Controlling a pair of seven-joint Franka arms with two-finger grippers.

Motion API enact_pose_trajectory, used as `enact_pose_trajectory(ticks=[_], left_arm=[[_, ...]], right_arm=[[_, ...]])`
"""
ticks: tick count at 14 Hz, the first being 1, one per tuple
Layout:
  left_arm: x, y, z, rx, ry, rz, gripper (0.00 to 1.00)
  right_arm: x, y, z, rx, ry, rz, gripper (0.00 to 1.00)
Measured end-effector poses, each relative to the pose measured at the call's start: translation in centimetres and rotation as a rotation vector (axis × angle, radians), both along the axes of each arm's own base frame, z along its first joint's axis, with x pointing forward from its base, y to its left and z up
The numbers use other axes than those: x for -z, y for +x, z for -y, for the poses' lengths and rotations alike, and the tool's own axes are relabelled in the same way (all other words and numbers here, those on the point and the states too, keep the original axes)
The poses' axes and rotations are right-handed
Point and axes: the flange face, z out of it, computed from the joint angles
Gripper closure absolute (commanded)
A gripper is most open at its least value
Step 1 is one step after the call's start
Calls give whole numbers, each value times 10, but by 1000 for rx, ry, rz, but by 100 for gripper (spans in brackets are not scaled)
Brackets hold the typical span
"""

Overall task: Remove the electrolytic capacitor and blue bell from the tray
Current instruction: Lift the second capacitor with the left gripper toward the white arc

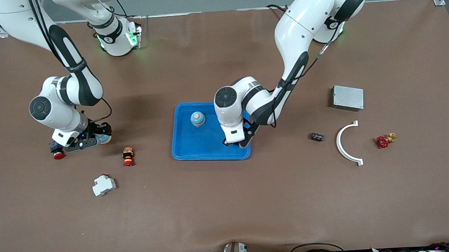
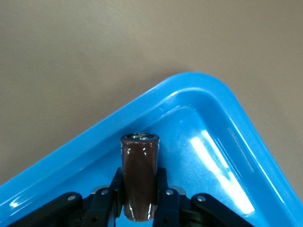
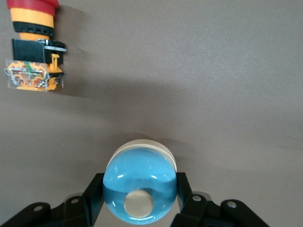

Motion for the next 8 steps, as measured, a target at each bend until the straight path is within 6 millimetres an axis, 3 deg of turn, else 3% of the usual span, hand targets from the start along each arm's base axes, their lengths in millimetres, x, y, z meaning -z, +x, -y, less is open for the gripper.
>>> enact_pose_trajectory(ticks=[8], left_arm=[[-86,18,-26,-8,106,17,100]], right_arm=[[15,2,2,4,-6,18,100]])
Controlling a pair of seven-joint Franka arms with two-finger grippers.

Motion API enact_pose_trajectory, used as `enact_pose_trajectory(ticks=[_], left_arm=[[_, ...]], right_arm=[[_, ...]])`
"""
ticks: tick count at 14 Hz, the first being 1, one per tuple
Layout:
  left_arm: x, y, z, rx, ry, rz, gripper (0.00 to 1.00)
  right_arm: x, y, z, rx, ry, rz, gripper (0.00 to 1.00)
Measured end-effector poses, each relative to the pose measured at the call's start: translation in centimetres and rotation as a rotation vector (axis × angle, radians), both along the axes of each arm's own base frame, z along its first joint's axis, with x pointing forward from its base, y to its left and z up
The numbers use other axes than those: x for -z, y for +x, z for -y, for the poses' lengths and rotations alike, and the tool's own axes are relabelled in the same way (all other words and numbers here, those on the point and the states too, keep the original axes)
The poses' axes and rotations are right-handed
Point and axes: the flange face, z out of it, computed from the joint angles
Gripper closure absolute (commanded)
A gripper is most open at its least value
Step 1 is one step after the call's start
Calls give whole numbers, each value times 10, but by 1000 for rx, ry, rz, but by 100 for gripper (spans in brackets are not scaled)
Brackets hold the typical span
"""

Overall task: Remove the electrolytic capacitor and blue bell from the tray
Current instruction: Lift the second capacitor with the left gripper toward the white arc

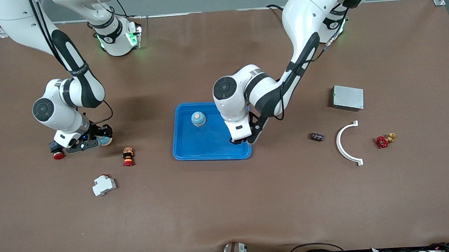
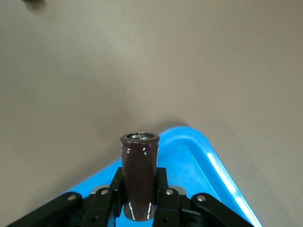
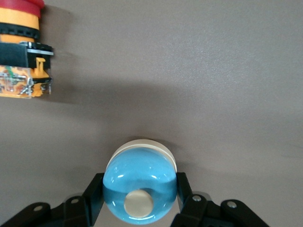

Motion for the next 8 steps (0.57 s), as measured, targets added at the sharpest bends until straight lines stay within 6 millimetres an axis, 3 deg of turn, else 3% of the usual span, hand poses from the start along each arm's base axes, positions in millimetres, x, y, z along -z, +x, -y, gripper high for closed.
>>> enact_pose_trajectory(ticks=[3,6,8], left_arm=[[-33,19,-36,23,52,-33,100],[-73,46,-86,33,26,-54,100],[-89,55,-118,47,11,-79,100]], right_arm=[[3,2,1,1,-2,9,100],[12,4,1,2,-5,19,100],[12,5,1,2,-6,21,100]])
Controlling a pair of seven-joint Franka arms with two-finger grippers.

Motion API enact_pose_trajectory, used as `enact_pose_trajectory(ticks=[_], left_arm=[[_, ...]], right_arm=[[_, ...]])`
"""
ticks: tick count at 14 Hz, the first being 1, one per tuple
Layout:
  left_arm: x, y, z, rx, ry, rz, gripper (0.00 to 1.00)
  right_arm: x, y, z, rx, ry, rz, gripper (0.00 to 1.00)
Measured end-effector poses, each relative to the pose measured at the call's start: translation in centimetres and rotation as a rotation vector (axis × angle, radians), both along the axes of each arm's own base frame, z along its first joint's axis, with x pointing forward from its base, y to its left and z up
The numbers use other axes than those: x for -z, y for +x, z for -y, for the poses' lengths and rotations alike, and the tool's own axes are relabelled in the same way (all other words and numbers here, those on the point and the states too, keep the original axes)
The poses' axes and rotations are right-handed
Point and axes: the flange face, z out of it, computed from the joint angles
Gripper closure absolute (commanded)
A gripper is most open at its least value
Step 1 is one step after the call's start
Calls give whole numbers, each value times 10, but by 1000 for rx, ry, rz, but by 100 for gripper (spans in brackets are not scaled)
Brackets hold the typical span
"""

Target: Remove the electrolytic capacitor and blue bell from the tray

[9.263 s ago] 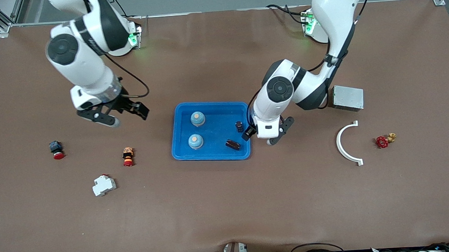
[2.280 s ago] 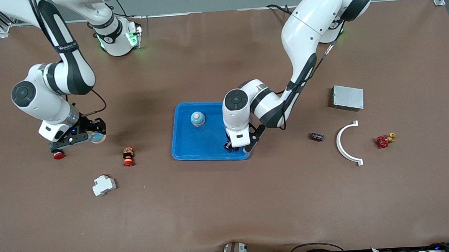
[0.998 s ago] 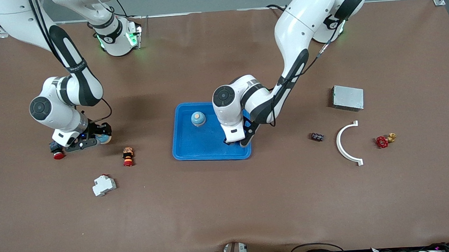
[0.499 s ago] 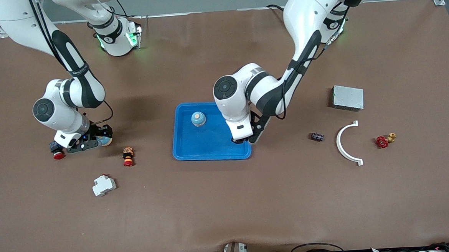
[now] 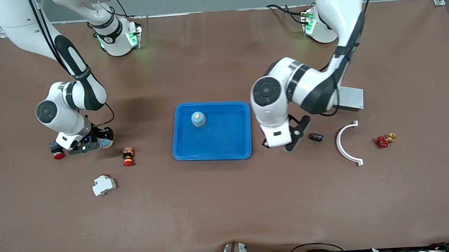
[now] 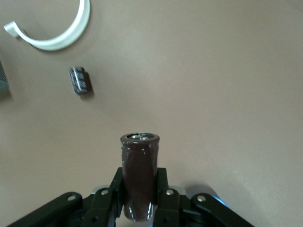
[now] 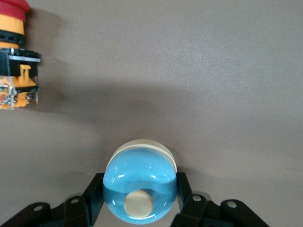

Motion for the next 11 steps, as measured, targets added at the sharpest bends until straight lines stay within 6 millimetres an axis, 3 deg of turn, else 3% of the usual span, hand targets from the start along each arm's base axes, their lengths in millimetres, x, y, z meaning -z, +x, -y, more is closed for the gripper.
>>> enact_pose_trajectory(ticks=[2,5,8,11], left_arm=[[3,-1,-20,10,15,-24,100],[8,3,-47,37,27,-56,100],[2,5,-93,100,36,-99,100],[2,3,-123,130,41,-130,100]], right_arm=[[0,1,1,7,1,1,0],[3,3,9,39,1,0,0],[6,3,12,44,0,-3,0],[5,4,10,42,1,-1,0]])
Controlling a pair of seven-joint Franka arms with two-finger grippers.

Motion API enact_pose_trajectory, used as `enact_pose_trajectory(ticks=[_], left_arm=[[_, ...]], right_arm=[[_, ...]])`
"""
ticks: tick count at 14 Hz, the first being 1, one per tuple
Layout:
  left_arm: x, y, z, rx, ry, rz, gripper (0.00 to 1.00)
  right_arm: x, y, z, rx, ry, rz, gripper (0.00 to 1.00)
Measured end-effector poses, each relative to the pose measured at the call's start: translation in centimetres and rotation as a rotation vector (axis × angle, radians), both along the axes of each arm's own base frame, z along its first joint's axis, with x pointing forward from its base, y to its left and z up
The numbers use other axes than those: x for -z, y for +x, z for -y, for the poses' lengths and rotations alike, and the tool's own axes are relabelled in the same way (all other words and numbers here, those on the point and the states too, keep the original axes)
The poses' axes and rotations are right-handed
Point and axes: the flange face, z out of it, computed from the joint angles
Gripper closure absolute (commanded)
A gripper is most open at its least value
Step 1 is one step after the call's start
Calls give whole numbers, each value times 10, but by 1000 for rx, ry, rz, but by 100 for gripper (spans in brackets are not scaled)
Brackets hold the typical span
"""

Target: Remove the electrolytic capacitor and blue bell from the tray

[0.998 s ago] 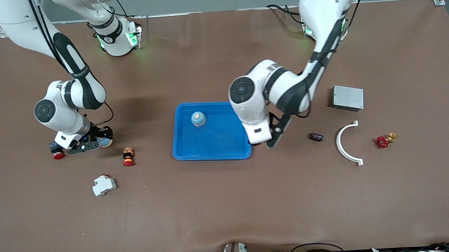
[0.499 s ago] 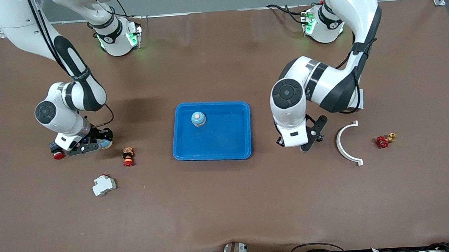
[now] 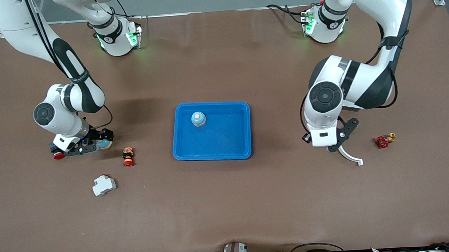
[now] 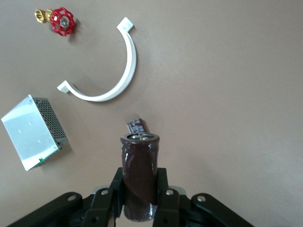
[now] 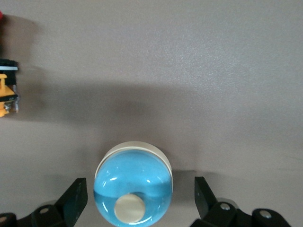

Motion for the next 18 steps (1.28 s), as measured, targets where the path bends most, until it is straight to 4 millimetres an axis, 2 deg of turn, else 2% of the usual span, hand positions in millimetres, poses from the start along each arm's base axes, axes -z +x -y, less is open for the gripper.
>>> enact_pose_trajectory(ticks=[2,7,10,13,16,18], left_arm=[[1,1,-18,35,1,-23,100],[5,-1,-78,119,0,-93,100],[4,2,-108,113,-7,-109,100],[12,5,-144,72,-28,-136,100],[17,7,-176,81,-42,-159,100],[18,7,-183,85,-45,-165,100]], right_arm=[[0,0,-1,0,1,0,0],[-8,8,-4,10,6,-11,0],[-34,21,-14,51,20,-82,0],[-69,31,-42,222,15,-77,0],[-84,29,-82,430,0,-73,0],[-90,27,-109,533,-6,-66,0]])
